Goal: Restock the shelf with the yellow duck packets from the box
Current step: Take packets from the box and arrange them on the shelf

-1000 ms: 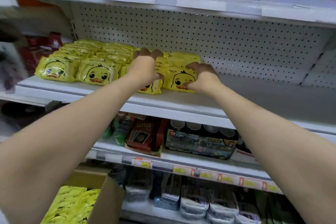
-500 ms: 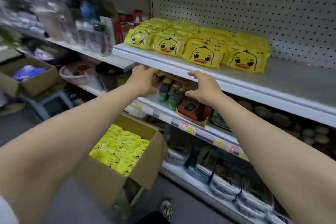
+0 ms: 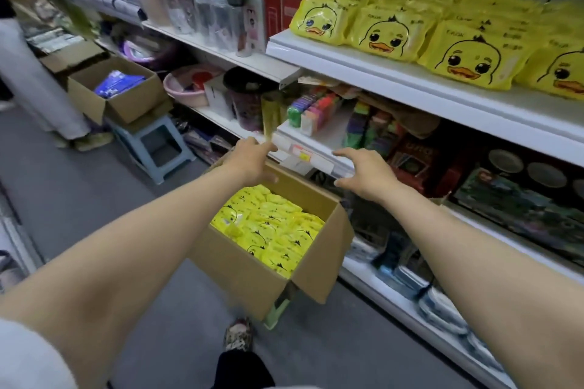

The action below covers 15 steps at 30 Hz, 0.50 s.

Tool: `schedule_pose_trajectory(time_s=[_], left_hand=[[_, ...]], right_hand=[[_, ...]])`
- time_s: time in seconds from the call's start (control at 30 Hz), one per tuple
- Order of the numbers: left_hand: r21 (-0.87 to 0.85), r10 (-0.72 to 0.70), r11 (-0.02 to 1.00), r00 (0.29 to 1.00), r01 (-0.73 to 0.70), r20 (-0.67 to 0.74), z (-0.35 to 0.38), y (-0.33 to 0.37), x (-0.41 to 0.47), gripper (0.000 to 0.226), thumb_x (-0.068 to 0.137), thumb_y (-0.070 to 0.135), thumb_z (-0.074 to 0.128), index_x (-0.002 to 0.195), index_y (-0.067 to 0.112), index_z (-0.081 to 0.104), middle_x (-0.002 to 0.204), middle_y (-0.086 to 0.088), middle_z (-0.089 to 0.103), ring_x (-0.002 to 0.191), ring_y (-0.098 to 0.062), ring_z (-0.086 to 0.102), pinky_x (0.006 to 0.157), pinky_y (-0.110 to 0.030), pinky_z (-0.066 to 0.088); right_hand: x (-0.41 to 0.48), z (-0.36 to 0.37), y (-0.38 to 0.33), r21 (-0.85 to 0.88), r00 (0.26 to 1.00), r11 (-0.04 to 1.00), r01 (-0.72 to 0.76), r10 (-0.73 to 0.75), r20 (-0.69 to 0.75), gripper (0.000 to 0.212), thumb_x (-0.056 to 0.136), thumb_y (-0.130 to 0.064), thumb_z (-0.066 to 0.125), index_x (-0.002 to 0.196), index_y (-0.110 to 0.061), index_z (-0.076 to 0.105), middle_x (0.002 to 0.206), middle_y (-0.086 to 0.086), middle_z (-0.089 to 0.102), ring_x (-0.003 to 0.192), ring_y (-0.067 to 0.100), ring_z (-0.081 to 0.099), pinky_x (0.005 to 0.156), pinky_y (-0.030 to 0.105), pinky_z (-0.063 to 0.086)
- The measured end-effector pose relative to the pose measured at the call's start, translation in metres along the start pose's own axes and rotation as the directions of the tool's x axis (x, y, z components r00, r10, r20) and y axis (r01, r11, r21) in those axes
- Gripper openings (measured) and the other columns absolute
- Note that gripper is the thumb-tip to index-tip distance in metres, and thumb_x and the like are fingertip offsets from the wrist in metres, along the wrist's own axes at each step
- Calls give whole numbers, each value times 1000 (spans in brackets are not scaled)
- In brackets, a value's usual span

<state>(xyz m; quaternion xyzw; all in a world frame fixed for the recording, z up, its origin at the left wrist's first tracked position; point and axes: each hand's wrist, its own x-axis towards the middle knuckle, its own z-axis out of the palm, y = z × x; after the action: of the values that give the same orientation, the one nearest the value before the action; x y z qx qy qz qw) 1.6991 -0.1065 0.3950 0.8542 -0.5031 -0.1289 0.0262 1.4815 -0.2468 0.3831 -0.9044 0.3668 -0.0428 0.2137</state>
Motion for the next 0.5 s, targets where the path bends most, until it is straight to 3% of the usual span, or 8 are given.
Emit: schedule_pose_trajectory(time_s=[0.2, 0.27, 0.37, 0.5], left_hand=[[60, 50, 996, 989, -59, 137, 33, -99, 53, 85, 74, 56, 75, 145, 23, 41, 148, -15, 42, 139, -32, 32, 110, -39, 32], [31, 53, 998, 979, -60, 198, 45, -137, 72, 82, 74, 55, 76, 142, 23, 45, 150, -15, 39, 135, -31, 40, 109, -40, 37], [4, 83, 996, 945, -88, 317, 63, -189, 97, 71, 77, 53, 74, 139, 29, 47, 138, -7, 53, 125, -26, 49, 104, -38, 41], [-23, 110, 993, 885, -112, 453, 91, -242, 127, 66, 79, 52, 72, 137, 30, 49, 137, -3, 55, 129, -26, 46, 104, -37, 38]], right_hand=[[66, 79, -45, 1, 992, 999, -49, 49, 113, 64, 76, -41, 81, 135, -31, 58, 135, 2, 61, 126, 26, 53, 102, 42, 47], [87, 106, -64, 7, 982, 996, -95, 92, 168, 62, 76, -42, 80, 134, -32, 59, 136, 3, 60, 128, 26, 52, 102, 41, 46], [116, 149, -90, 11, 956, 986, -167, 159, 247, 61, 78, -44, 80, 133, -30, 59, 139, 4, 58, 131, 27, 50, 104, 40, 45], [144, 202, -111, 28, 911, 966, -259, 234, 341, 56, 80, -44, 78, 132, -30, 61, 139, 5, 58, 130, 28, 50, 100, 39, 46]])
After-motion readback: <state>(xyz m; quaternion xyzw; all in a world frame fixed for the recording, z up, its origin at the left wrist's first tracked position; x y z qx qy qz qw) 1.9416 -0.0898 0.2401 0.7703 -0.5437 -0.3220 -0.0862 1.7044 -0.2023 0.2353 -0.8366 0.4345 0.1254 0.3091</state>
